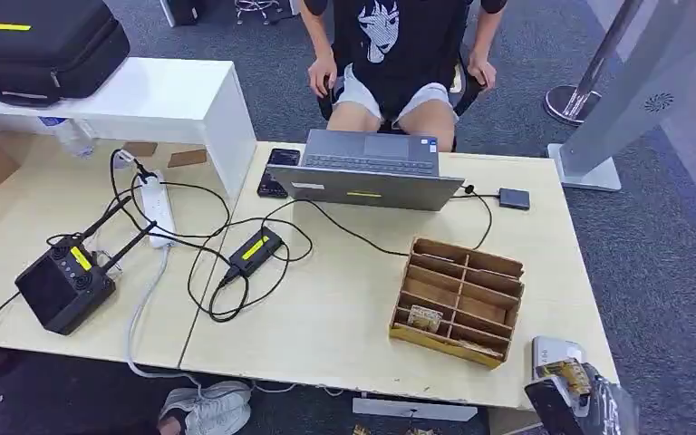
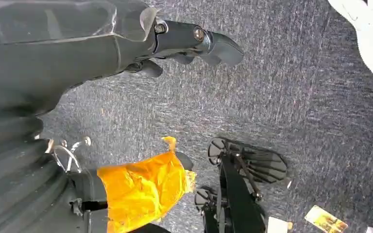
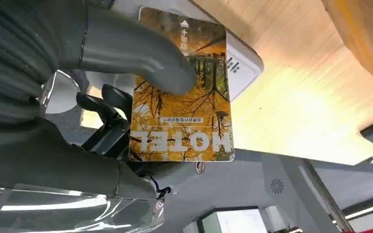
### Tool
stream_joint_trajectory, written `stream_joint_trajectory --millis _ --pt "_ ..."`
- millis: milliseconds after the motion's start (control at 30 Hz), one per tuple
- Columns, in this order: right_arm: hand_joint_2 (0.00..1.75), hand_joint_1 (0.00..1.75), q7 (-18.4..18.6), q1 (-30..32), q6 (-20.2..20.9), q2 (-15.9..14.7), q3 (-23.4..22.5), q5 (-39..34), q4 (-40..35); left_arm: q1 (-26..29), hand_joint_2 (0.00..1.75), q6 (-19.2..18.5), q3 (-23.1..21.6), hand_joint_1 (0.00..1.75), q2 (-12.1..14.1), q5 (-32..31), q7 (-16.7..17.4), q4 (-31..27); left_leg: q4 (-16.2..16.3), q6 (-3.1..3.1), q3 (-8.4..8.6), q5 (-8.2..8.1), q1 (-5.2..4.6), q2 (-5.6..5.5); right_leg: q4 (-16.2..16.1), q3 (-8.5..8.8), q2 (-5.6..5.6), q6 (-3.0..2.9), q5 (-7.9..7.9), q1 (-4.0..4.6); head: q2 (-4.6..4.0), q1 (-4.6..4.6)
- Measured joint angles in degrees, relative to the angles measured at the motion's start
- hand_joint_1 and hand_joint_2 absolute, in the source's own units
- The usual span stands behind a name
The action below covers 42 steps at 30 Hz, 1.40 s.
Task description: Pass the card to the sensor for recognition and then transmit it.
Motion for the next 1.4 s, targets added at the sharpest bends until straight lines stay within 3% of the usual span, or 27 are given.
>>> stream_joint_trajectory --millis 267,400,667,800,933,1133,1300,1400 --pt "1.75 1.75 0.79 -0.28 -0.68 -0.86 1.86 0.63 1.82 0.00 1.75 -0.05 0.00 0.00 0.00 -0.07 0.00 0.00 0.00 0.00 0.01 0.00 0.00 0.00 0.00 0.01 -0.01 0.00 0.00 0.00 0.00 0.00" --pt "1.75 1.75 -1.67 -0.10 -3.96 -0.94 2.06 -1.01 1.49 0.01 1.75 0.04 0.02 0.00 0.00 0.13 0.02 0.00 0.00 0.00 0.00 0.00 -0.01 -0.02 0.00 0.01 -0.01 0.00 0.00 0.00 0.00 0.00" --pt "1.75 1.75 -8.83 2.38 -13.04 -0.92 4.00 -6.77 -9.56 0.02 1.75 0.89 0.48 0.00 -0.02 0.87 0.02 0.00 0.00 0.00 0.00 0.00 -0.01 -0.01 0.01 0.00 0.00 0.00 -0.01 0.00 0.00 0.00" --pt "1.75 1.75 -9.12 3.29 -16.00 -0.92 6.58 -7.65 -17.05 0.01 1.75 0.92 0.85 0.00 -0.04 0.87 0.02 0.00 -0.01 0.00 0.00 0.00 0.00 0.00 0.01 0.00 0.00 0.00 -0.01 0.00 0.00 0.00" --pt "1.75 1.75 -8.59 2.14 -16.48 -2.19 10.83 -7.39 -21.53 -0.03 1.75 0.76 0.85 0.00 -0.09 0.11 0.02 0.00 -0.01 0.00 0.01 0.00 -0.01 0.04 0.02 0.03 0.02 0.00 0.00 0.00 0.00 0.00" --pt "1.75 1.75 -3.42 -6.51 -12.75 -5.90 18.96 -4.57 -21.20 -0.22 1.75 -0.11 0.81 0.00 -0.07 -1.79 0.15 0.00 0.00 0.02 0.07 0.06 -0.02 0.08 0.02 0.08 0.06 0.01 0.09 -0.01 0.00 0.00" --pt "1.75 1.75 1.58 -21.27 -5.72 -8.51 26.50 -4.35 -13.17 -0.49 1.75 -1.25 -0.28 0.00 0.07 -3.89 0.28 0.00 0.01 -0.01 0.11 0.25 -0.01 0.21 0.04 0.02 0.23 0.01 0.29 0.00 0.00 0.00" --pt "1.75 1.75 2.80 -28.37 -4.63 -9.23 30.08 -4.48 -7.77 -0.79 1.75 -1.31 -0.81 0.00 0.11 -4.31 0.48 0.00 0.01 0.01 0.08 0.32 0.01 0.05 0.04 0.07 0.10 0.03 0.31 0.00 0.00 0.02"
